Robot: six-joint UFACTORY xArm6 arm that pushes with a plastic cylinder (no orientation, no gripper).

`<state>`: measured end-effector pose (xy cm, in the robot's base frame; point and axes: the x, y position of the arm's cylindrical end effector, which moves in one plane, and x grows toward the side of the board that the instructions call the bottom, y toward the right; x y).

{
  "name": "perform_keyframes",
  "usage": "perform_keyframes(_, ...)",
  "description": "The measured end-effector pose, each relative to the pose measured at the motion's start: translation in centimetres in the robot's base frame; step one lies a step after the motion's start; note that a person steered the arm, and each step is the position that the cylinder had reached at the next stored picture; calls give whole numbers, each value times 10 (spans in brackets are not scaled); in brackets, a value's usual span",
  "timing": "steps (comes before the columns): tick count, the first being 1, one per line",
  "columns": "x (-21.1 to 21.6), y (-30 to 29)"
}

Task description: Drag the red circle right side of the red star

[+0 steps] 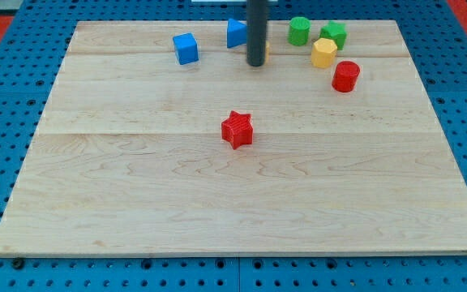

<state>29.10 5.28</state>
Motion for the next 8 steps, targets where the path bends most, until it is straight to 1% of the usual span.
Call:
perform_keyframes(1, -5, 5)
perform_keyframes(2, -4, -72)
perform_keyframes(3, -22, -102)
perform_keyframes(5, -29, -11)
perform_keyframes(6, -29, 9)
perform_keyframes(8, -31, -2)
